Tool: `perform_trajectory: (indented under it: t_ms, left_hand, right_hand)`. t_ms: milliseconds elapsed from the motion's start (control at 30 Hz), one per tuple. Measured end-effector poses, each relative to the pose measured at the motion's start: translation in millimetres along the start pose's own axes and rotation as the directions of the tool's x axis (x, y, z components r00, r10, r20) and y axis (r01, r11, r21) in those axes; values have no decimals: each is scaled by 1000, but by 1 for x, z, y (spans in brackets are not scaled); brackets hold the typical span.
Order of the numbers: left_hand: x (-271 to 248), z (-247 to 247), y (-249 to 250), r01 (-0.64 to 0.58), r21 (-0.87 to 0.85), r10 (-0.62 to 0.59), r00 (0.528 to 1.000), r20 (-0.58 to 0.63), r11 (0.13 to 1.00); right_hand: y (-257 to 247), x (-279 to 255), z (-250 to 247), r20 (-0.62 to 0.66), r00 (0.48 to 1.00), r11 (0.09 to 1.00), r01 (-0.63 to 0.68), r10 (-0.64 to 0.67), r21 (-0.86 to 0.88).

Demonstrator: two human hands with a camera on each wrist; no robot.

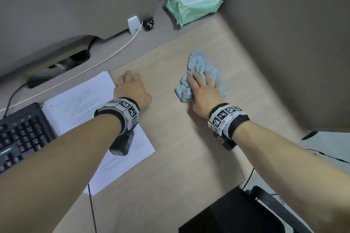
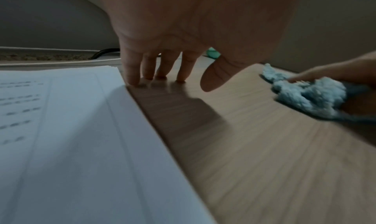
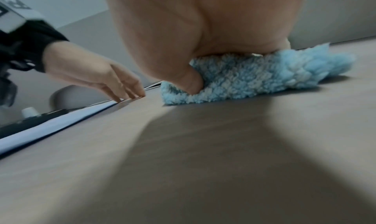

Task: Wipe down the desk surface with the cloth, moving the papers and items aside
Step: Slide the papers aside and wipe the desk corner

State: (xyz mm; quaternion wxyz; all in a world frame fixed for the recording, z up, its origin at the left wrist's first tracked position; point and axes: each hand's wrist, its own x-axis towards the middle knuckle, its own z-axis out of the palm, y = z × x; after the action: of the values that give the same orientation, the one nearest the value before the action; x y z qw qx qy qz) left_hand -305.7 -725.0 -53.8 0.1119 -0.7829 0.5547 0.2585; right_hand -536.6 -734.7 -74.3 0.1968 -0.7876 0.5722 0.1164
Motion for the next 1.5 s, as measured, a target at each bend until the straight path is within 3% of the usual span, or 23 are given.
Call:
perform_trajectory:
  t_ms: [67,167,333,667,800,867,933,967,1033,1100,1167,1233,1300,1400,1500]
  left_hand:
    - [3,0,8,33,-20,-34,998,-55,999]
    - [10,2,16,32,-17,-34,991,-130,999]
    - [26,9,24,-16,-50,9,992,-122,999]
    - [47,1,41,34,28,-30,993,-118,999]
    - [44,3,42,30,89,-19,993,-116,996]
    - [44,4,43,25,86,-15,993,-115,996]
    - [44,2,42,27,86,-18,994,-107,996]
    - [44,0,41,25,85,-17,995,-94,996]
    - [44,-3,38,15,77,-10,997,-72,997]
    - [45,-4,35,0,70,4,998,-58,998]
    - [45,-2,34,0,78,4,998,-55,997]
    - [45,1,33,8,89,-3,998,-64,996]
    - [46,4,33,13,81,-8,998,-67,997]
    - [46,4,33,12,66,-7,997,-71,998]
    - [45,5,30,15,8,-14,996,-92,1000]
  right_hand:
    - [27,-7,-1,-27,991,991,-127,129,41]
    - [75,-5,-11,-50,926,924,-367,374,108]
    - [104,32,-31,-9,876,870,-478,483,117]
    - [92,132,-75,-35,942,942,-333,334,43]
    - [61,129,-78,0,965,964,-263,263,31]
    - [32,99,-55,19,998,998,-63,63,-24]
    - [9,62,-35,60,986,986,159,-156,-44]
    - [11,54,-30,75,977,979,200,-197,-35]
    - [34,62,-37,61,989,991,137,-136,-12]
    - [70,82,-50,-6,999,999,-41,41,-26]
    - [98,97,-66,-52,974,975,-220,221,28]
    - [93,100,-68,-17,947,945,-317,319,76]
    - [63,89,-60,22,960,959,-281,280,41]
    - [25,50,-34,62,995,997,-74,72,38]
    - [46,14,-18,29,996,996,-85,84,18]
